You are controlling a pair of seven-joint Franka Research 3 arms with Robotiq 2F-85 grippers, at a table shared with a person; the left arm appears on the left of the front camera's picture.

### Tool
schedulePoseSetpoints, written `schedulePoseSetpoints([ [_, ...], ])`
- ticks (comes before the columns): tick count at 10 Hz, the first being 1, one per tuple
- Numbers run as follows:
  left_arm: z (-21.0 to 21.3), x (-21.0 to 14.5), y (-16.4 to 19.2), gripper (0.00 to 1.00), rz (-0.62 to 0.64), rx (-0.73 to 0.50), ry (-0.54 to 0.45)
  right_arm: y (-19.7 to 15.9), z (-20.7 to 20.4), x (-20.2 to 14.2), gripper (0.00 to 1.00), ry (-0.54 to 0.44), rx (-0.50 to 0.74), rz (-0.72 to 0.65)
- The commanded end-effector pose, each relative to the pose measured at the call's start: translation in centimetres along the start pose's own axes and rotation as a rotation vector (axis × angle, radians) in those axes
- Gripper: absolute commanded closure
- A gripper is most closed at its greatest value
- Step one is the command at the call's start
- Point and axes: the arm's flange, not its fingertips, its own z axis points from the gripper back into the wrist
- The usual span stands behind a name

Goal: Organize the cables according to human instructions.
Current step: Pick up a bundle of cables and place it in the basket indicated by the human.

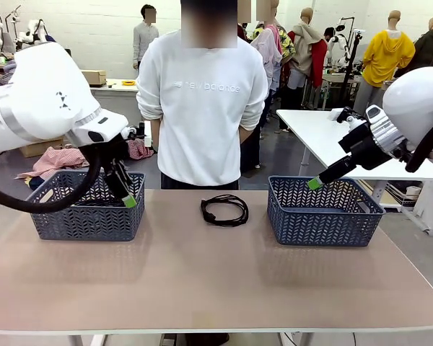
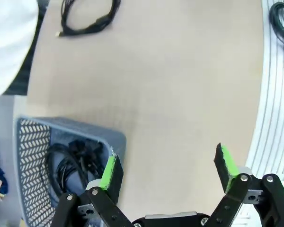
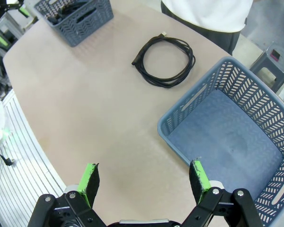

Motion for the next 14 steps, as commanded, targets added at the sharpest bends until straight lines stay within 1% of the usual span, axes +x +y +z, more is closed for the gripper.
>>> schedulePoseSetpoints([
  [1,-0.9,-0.6,-1.2,0.0,-0.051,-0.023,-0.077,-0.2,0.0,0.1,0.0,-0.023,0.016,0.002],
  [3,-1.4,-0.4,-2.2,0.0,-0.057,-0.032,-0.082,-0.2,0.0,0.1,0.0,-0.023,0.016,0.002],
  [4,-1.5,-0.6,-2.2,0.0,-0.026,-0.009,-0.081,-0.2,0.0,0.1,0.0,-0.023,0.016,0.002],
  [5,-1.5,-0.9,-1.6,0.0,0.124,-0.058,-0.146,-0.2,0.0,0.1,0.0,-0.023,0.016,0.002],
  [6,-1.6,0.5,-2.1,0.0,-0.04,-0.03,-0.049,-0.2,0.0,0.1,0.0,-0.023,0.016,0.002],
  [14,-1.6,0.5,-2.1,0.0,-0.04,-0.03,-0.049,-0.2,0.0,0.1,0.0,-0.023,0.016,0.002],
])
